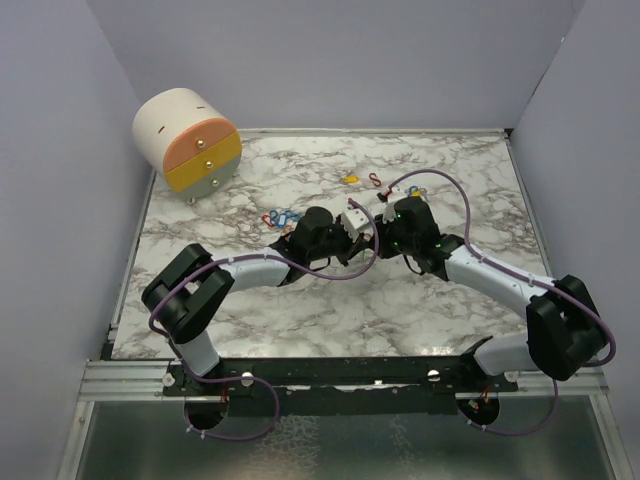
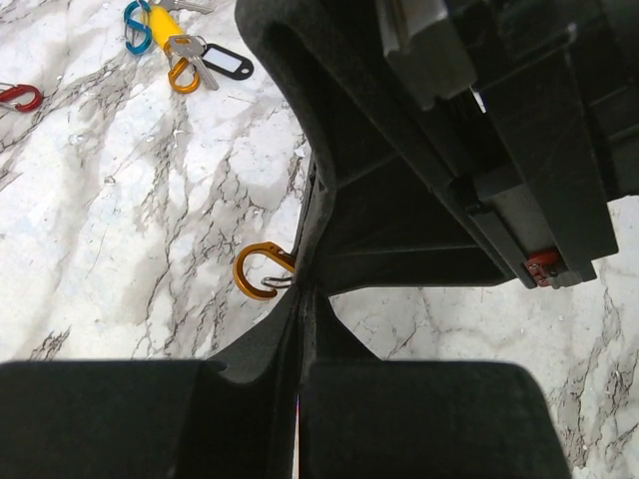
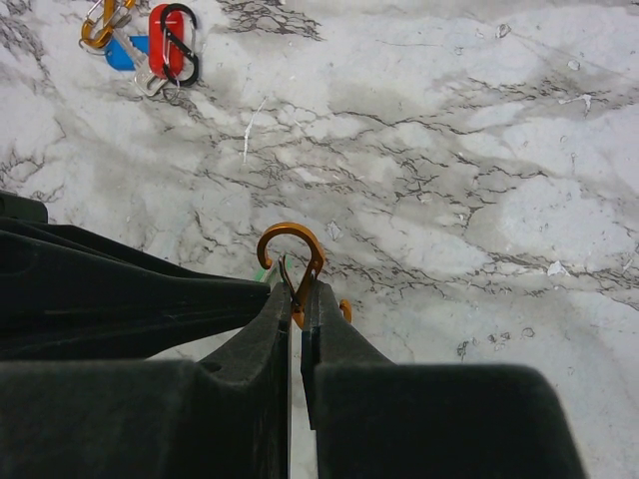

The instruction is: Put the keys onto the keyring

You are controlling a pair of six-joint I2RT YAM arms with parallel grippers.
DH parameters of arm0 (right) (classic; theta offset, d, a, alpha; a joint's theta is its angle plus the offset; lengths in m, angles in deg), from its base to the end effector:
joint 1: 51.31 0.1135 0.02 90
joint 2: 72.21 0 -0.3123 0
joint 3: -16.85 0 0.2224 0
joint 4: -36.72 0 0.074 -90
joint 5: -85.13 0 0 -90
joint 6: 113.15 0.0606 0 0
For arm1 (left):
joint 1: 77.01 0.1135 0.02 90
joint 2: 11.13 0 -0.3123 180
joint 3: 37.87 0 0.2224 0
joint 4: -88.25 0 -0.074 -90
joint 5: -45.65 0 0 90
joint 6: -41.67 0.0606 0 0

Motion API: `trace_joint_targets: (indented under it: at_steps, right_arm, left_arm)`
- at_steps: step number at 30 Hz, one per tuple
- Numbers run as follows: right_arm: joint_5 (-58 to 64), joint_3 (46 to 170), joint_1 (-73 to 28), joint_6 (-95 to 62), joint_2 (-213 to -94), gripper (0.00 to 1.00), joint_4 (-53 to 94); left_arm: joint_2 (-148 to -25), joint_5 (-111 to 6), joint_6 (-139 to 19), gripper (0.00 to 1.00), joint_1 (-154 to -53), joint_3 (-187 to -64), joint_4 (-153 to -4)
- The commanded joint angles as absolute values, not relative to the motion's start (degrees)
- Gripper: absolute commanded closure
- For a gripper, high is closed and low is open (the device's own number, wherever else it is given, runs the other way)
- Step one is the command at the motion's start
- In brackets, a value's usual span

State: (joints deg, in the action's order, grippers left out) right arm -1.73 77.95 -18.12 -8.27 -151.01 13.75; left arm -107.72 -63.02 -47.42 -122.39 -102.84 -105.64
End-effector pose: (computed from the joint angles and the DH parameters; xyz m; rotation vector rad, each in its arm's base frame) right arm 0.2268 0.1524 0.2646 -0.3996 2.2954 0.4941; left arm 0.2464 -0.2773 0.2671 0.9749 1.6893 -0.8297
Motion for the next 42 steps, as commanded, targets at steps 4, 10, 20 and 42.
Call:
trace_joint_targets:
  at_steps: [4, 10, 20, 42]
  right_arm:
    - [0.32, 77.61, -18.44, -9.00, -149.18, 0.99, 15.18]
    - [0.49, 77.51, -18.44, -9.04, -149.30, 0.99, 15.09]
    - [-0.37, 77.51, -18.44, -8.63, -149.66, 0.99, 14.69]
    - [-7.60, 79.40, -18.95, -2.58, -150.46, 0.99, 12.78]
  left_arm:
    - [-108.25, -63.24, -45.73, 1.00, -122.54, -105.28, -107.47]
    - [-108.25, -63.03, -45.28, 1.00, -122.53, -105.80, -107.45]
    - [-109.41, -63.57, -44.99, 1.00, -122.49, -105.94, -107.52]
    - [-104.86, -68.28, -44.99, 1.00, -123.31, -103.19, -107.83]
